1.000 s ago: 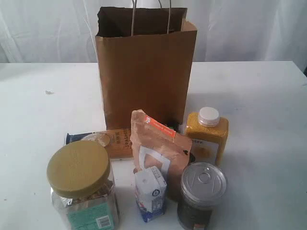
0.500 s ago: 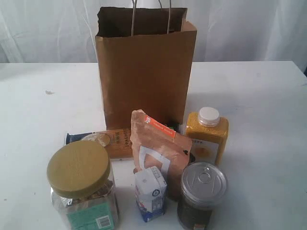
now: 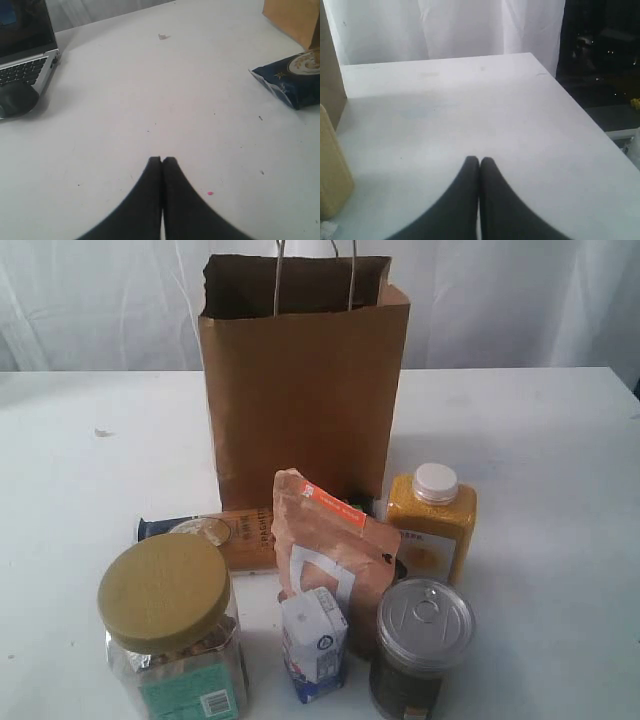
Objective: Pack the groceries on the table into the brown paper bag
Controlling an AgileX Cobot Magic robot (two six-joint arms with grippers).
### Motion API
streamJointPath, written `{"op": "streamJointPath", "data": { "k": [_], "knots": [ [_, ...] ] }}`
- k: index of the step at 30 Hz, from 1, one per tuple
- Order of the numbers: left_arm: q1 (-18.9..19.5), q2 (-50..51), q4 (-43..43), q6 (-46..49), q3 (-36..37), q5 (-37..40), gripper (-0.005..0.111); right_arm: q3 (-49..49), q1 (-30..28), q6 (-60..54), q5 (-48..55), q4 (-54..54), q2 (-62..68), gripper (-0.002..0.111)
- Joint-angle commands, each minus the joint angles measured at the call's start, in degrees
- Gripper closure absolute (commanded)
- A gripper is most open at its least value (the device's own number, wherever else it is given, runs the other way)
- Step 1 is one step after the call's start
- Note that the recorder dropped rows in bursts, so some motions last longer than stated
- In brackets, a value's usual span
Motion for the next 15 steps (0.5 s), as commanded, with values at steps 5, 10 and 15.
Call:
{"op": "streamJointPath", "data": {
  "k": [5,10,15],
  "knots": [
    [0.1,-0.2,-0.1,0.0,0.2,-0.1,0.107,-0.1,-0.2,0.2,-2.8,0.7,-0.1,0.108],
    [0.1,-0.2,-0.1,0.0,0.2,-0.1,0.107,-0.1,-0.2,39.3,-16.4,40.6,-0.1,0.108],
    [0.1,-0.2,-0.1,0.0,0.2,-0.1,0.107,-0.1,-0.2,40.8,-27.6,40.3,-0.1,0.108]
  ]
}}
